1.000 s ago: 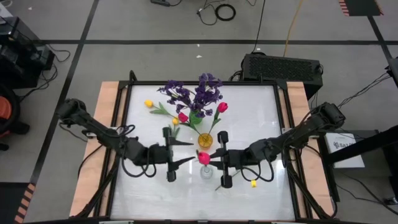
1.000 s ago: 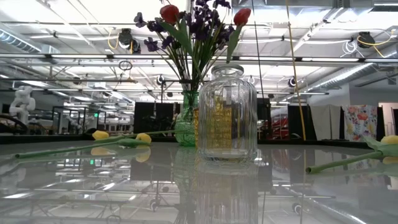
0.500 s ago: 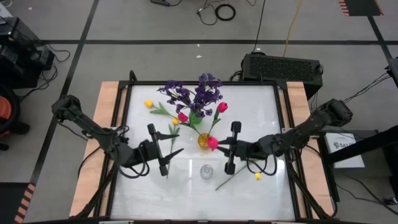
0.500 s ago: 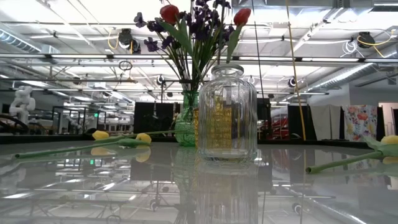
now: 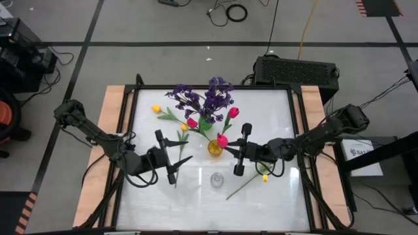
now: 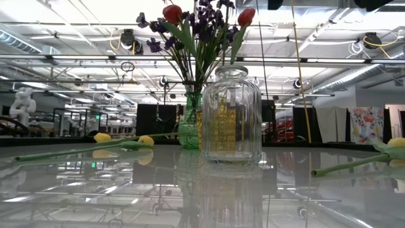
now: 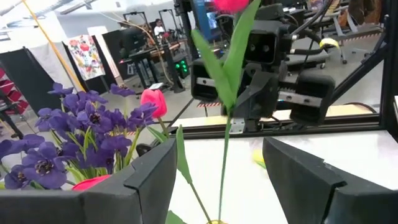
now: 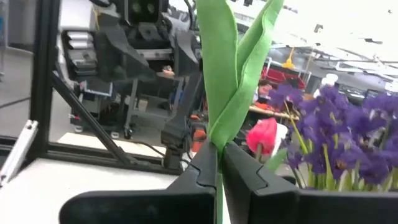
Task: Sort flowers into vase by color
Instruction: Put the pink flower into the yellow vase
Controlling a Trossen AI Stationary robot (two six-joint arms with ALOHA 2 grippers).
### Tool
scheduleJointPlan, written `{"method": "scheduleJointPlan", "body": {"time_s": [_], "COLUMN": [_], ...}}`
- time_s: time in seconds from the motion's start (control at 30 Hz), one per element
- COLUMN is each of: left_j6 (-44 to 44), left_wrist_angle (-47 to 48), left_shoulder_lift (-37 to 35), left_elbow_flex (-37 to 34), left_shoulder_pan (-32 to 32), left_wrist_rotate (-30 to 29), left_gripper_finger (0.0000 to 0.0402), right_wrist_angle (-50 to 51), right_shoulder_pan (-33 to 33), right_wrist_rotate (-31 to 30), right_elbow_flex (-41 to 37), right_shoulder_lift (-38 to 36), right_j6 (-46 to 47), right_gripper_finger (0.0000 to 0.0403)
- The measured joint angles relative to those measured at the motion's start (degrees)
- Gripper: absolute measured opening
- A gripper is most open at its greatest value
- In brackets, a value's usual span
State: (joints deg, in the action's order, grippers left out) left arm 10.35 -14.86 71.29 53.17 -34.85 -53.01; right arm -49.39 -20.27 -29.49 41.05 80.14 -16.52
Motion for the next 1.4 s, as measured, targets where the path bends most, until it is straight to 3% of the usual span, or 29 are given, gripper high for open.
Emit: {"method": "scheduleJointPlan", "body": {"time_s": [0.4,1.4], "left_j6": [0.09,0.52], "left_wrist_angle": [-0.01,0.42], "left_shoulder_lift": [0.00,0.02], "left_elbow_flex": [0.00,0.00], "left_shoulder_pan": [0.00,0.00], "left_wrist_rotate": [0.02,0.05], "left_gripper_finger": [0.0244,0.0244], "right_wrist_angle": [-2.31,2.08], "right_shoulder_pan": [1.26,3.08], "right_wrist_rotate": [0.44,2.84], "right_elbow_flex": [0.01,0.03], "right_shoulder_lift": [3.40,3.50], "right_j6": [0.37,0.90], "right_gripper_finger": [0.0000,0.0000]}}
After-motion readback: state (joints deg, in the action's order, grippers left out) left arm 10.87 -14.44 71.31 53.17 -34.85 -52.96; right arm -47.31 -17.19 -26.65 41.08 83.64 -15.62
